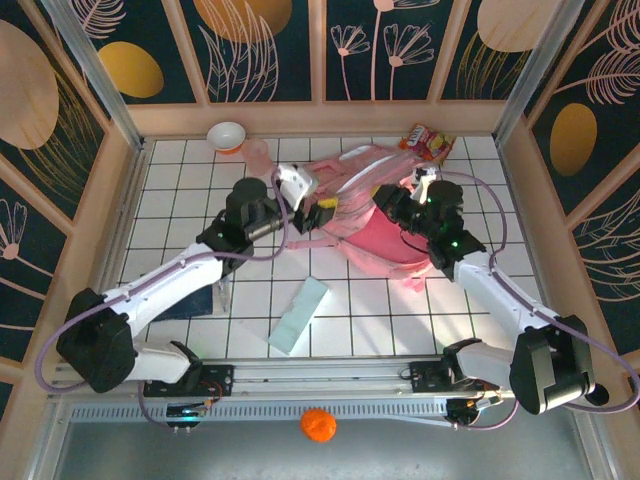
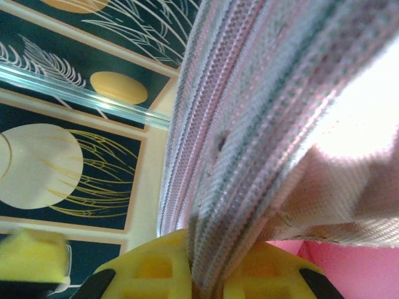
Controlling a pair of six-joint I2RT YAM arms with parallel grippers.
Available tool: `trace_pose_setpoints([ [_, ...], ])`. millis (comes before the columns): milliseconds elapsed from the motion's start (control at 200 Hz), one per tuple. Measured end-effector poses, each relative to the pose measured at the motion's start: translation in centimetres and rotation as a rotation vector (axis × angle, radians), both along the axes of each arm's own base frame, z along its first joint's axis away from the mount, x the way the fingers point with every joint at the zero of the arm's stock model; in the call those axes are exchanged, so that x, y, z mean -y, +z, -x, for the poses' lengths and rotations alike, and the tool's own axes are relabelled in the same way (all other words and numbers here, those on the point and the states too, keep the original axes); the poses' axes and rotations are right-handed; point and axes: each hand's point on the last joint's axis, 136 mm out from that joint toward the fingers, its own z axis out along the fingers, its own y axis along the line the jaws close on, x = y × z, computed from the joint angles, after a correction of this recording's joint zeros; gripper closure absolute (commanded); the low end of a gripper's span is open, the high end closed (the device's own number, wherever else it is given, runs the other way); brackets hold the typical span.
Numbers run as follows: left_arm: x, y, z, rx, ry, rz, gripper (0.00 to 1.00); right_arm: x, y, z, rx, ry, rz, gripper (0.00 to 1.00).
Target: Pack the student bag
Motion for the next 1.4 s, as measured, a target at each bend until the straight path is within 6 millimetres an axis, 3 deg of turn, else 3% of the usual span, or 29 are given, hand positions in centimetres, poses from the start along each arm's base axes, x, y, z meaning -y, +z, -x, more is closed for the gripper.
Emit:
trace_pose_setpoints([
  [180, -0.5, -9.0, 2.6, -0.069, -0.109, -0.183, 0.36, -0.6, 3.2, -0.2, 0.038, 0.030, -0.014, 1.00],
  [285, -0.1, -11.7, 3.2, -0.113, -0.156, -0.218, 0.36, -0.8, 4.5, -0.2, 0.053, 0.043, -0.023, 1.00],
  [380, 0.5, -12.8, 3.4, -0.130, -0.190, -0.219, 0.36, -0.9, 4.9, -0.2, 0.060, 0.050, -0.027, 1.00],
  [581, 1.7, -13.5, 3.9, -0.140, -0.251, -0.197, 0.37, -1.1, 4.7, -0.3, 0.052, 0.061, -0.028, 1.00],
  [701, 2.3, -12.7, 4.0, -0.131, -0.265, -0.154, 0.52, -1.2, 4.6, -0.3, 0.050, 0.064, -0.028, 1.00],
  [811, 2.7, -11.9, 3.6, -0.125, -0.249, -0.113, 0.75, -1.3, 4.5, -0.4, 0.047, 0.067, -0.031, 1.00],
  [1001, 2.4, -11.8, 2.1, -0.128, -0.160, -0.097, 0.84, -1.3, 4.4, -0.5, 0.043, 0.066, -0.033, 1.00],
  [1076, 2.2, -12.1, 1.7, -0.137, -0.132, -0.100, 0.83, -1.3, 4.5, -0.6, 0.046, 0.066, -0.035, 1.00],
  [1156, 2.1, -12.2, 1.5, -0.142, -0.119, -0.101, 0.72, -1.3, 4.6, -0.6, 0.046, 0.065, -0.041, 1.00],
  [1401, 2.5, -12.3, 2.2, -0.178, -0.161, -0.079, 0.52, -1.4, 4.6, -0.7, 0.039, 0.065, -0.054, 1.00],
])
